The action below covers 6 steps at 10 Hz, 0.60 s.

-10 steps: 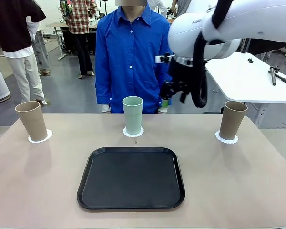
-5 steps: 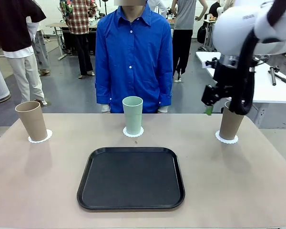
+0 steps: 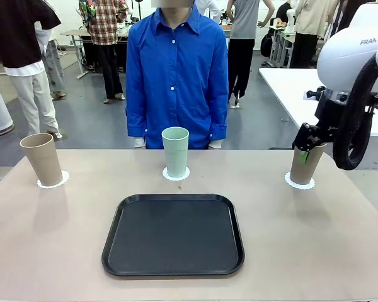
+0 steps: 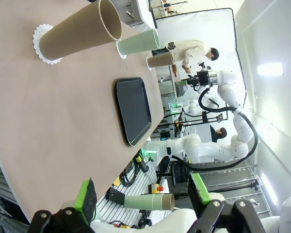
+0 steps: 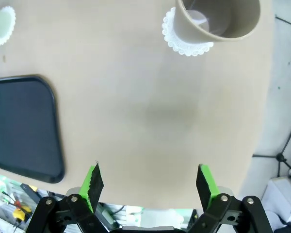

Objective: Place coasters on the table and set cups on them.
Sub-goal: Take one Reusable plastic cup from the Flat Tray and place it on a coaster set by the human.

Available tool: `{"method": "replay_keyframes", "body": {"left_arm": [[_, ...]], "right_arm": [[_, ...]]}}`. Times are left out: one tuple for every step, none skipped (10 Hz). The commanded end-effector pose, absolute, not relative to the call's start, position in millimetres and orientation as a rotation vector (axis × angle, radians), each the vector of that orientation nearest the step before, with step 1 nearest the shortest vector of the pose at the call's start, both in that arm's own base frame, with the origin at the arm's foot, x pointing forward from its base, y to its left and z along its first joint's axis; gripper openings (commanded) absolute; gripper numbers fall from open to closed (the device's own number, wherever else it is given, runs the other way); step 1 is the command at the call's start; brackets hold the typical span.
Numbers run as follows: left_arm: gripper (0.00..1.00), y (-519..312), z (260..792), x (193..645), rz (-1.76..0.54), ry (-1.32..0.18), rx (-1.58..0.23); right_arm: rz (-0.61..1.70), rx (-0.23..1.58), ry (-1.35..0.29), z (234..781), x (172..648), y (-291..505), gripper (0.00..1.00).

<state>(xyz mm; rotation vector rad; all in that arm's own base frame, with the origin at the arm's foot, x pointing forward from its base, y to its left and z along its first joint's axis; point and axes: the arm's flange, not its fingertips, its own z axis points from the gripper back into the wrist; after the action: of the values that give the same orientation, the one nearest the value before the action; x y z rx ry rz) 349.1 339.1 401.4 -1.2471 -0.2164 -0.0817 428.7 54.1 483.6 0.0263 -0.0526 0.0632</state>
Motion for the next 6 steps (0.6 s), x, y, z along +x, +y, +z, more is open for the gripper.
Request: {"method": "replay_keyframes", "body": {"left_arm": [[1.00, 337.9, 403.4, 347.6, -0.079, -0.218, -1.243], [1.00, 337.9, 403.4, 347.6, -0.079, -0.218, -1.243], [1.00, 337.9, 403.4, 347.6, -0.079, -0.218, -1.243], [1.00, 337.9, 403.4, 347.6, -0.079, -0.218, -1.243], [1.00, 337.9, 403.4, 347.6, -0.079, -0.218, -1.243], [1.00, 337.9, 403.4, 347.6, -0.079, -0.218, -1.243]], "right_arm": [[0.081, 0.023, -0.039, 485.1, 429.1, 60.8, 1.00], [0.081, 0.023, -0.039, 485.1, 429.1, 60.8, 1.00], [0.081, 0.023, -0.039, 485.1, 429.1, 60.8, 1.00], [0.081, 0.023, -0.039, 485.1, 429.1, 60.8, 1.00], [0.081, 0.023, -0.039, 485.1, 429.1, 60.8, 1.00], [0.076, 0.025, -0.048, 483.3, 427.7, 59.5, 1.00]]}}
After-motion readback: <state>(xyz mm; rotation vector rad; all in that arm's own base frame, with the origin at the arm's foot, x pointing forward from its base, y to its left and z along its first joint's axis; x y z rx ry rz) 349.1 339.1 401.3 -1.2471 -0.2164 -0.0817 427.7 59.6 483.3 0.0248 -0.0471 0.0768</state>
